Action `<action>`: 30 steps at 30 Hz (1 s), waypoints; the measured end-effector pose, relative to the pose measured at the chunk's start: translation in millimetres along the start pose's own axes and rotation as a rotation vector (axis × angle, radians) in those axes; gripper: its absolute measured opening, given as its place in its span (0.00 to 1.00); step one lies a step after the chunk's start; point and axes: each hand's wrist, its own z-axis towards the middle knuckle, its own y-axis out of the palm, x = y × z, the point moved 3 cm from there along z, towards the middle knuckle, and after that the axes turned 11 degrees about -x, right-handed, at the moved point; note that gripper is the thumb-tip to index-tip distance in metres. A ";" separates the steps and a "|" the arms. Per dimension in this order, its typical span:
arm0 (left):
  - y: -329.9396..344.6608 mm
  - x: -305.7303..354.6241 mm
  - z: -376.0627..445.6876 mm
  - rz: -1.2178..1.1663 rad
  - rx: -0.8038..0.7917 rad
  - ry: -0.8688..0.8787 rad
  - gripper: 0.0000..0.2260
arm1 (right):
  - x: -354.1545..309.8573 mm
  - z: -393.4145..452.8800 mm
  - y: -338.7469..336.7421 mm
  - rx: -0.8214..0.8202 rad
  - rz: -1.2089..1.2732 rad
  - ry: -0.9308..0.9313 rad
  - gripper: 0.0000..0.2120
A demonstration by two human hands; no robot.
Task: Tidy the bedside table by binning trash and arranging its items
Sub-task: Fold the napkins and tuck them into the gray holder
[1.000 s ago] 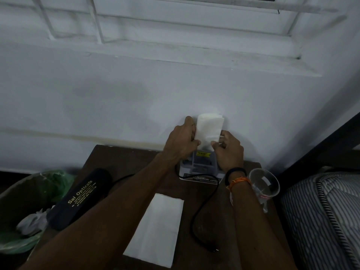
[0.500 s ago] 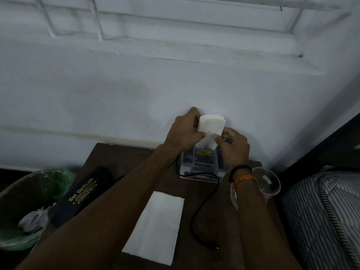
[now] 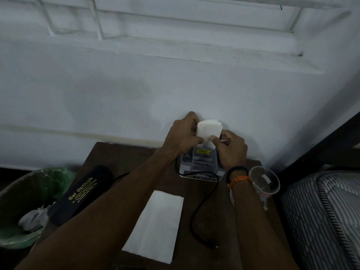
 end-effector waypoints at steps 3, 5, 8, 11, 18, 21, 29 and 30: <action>0.4 1.0 1.0 0.030 -0.013 -0.014 0.20 | 1.5 -1.4 1.3 0.009 -0.055 0.011 0.08; 1.2 1.7 2.0 0.046 -0.022 -0.002 0.20 | 2.3 -2.1 1.8 0.010 -0.082 0.022 0.08; 0.5 3.1 2.7 0.061 -0.039 0.013 0.21 | 2.6 -2.0 1.7 0.005 -0.100 0.031 0.10; -2.7 7.2 -4.1 0.047 -0.050 0.029 0.23 | 2.0 -3.1 -1.1 0.012 -0.045 0.052 0.15; -29.3 -11.0 -59.7 0.022 0.129 -0.021 0.13 | -33.0 -36.4 -21.3 0.413 -0.014 -0.146 0.07; -36.7 -20.4 -90.5 0.025 0.042 -0.108 0.08 | -39.3 -63.5 -3.3 0.232 -0.102 -0.260 0.05; -39.1 -43.3 -194.1 0.301 -0.243 -0.349 0.16 | -11.8 -133.3 71.3 -0.747 -0.433 -0.074 0.26; -38.8 -45.6 -203.8 0.316 -0.238 -0.380 0.17 | -11.4 -135.1 74.5 -0.782 -0.471 -0.068 0.31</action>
